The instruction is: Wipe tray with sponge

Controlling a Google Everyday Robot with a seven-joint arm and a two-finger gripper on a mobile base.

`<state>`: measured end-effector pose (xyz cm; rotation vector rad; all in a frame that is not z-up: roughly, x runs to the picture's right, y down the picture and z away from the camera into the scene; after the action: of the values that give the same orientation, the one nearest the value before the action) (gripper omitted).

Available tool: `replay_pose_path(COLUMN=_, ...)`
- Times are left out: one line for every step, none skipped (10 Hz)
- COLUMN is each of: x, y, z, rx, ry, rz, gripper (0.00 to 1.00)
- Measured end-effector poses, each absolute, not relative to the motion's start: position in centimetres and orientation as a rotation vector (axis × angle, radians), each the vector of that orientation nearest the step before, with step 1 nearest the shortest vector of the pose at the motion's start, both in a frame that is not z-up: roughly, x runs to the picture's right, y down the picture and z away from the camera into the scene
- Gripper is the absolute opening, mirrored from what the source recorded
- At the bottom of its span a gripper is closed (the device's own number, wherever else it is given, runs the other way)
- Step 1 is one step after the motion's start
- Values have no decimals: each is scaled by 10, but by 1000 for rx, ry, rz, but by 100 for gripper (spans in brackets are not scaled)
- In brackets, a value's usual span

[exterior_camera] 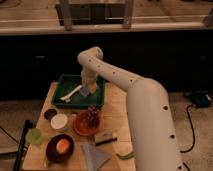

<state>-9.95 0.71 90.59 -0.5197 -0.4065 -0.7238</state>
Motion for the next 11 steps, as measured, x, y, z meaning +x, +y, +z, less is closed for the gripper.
replay_pose_path(x=-99, y=14, z=912, rx=-523, ry=-406, rz=-717, gripper=0)
replay_pose_path(x=-96, y=28, z=926, rx=-528, ry=-403, rz=-702, gripper=0)
replay_pose_path(x=-96, y=33, z=930, rx=-530, ry=-402, rz=-697, gripper=0)
replay_pose_path(x=-97, y=37, z=934, rx=-532, ry=-402, rz=-692, gripper=0)
replay_pose_path(x=-96, y=42, z=939, rx=-536, ry=-400, rz=-681, gripper=0)
replay_pose_path(x=-94, y=44, z=943, rx=-538, ry=-396, rz=-672, gripper=0)
replay_pose_path(x=-92, y=46, z=946, rx=-542, ry=-394, rz=-664, gripper=0)
replay_pose_path(x=-90, y=45, z=948, rx=-543, ry=-388, rz=-654, gripper=0)
replay_pose_path(x=-85, y=42, z=950, rx=-541, ry=-378, rz=-640, gripper=0)
replay_pose_path(x=-78, y=37, z=954, rx=-536, ry=-362, rz=-627, gripper=0)
replay_pose_path(x=-75, y=30, z=957, rx=-530, ry=-351, rz=-613, gripper=0)
